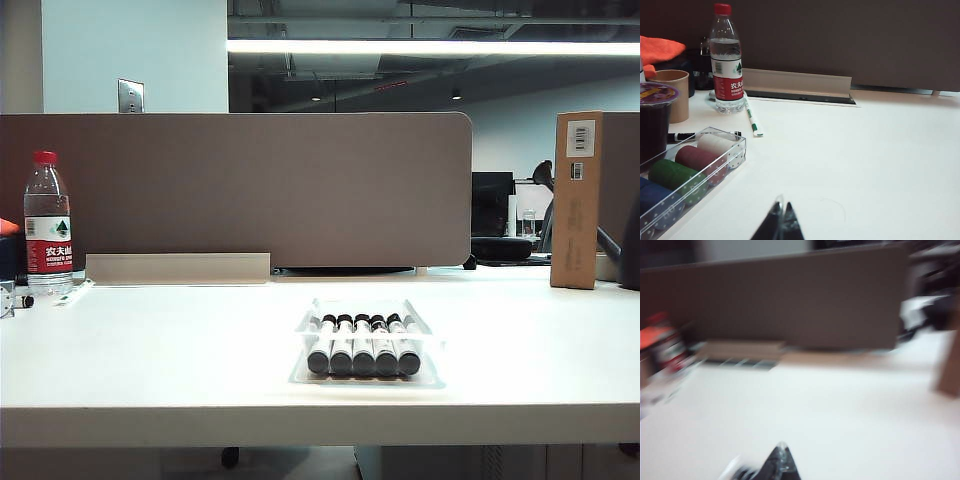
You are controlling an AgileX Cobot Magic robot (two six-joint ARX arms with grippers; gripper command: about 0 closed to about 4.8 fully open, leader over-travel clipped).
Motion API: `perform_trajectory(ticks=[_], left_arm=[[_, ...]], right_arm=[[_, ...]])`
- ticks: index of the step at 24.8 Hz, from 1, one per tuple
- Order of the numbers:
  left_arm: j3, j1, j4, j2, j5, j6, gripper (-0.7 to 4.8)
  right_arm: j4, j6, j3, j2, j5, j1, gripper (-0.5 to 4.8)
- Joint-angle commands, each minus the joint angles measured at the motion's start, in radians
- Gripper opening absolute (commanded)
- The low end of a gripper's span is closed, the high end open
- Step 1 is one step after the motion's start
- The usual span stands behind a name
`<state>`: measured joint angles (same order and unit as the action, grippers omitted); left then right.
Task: Pick up the markers scattered on the table and put them into the packaging box, making sure the markers fit the shape of the box's grooves.
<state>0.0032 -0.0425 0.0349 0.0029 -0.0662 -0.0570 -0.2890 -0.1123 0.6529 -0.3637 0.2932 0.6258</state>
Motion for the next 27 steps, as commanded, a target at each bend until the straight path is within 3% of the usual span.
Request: perform_trajectory(ticks=[1,3,8,11,21,27], left_arm=[[0.004,-0.002,0.017,0.000,-0.002,0.004,-0.05],[0.004,-0.002,0.014,0.000,-0.002,0.004,-0.05],[0.004,-0.002,0.004,0.000,-0.001,0.004,-0.05],[0.005,-0.002,0.004,0.000,-0.002,0.004,-0.05],[0.004,-0.002,-0.001,0.000,-0.005,0.004,-0.05],[0.004,-0.002,-0.003,0.000,-0.005,0.004,-0.05]], right_arm=[[-0.002,0.011,-0.071,0.116,-0.001,-0.221,-0.01],[0.007,-0.002,-0.138,0.193,-0.007,-0.377,-0.01],[-0.002,-0.052,-0.251,0.308,-0.016,-0.563,-0.01],[0.034,-0.105,-0.332,0.364,-0.074,-0.637,-0.01],[0.228,-0.140,-0.595,0.365,-0.274,-0.640,-0.01],[0.286,-0.115,-0.652,0.366,-0.277,-0.639,-0.01]])
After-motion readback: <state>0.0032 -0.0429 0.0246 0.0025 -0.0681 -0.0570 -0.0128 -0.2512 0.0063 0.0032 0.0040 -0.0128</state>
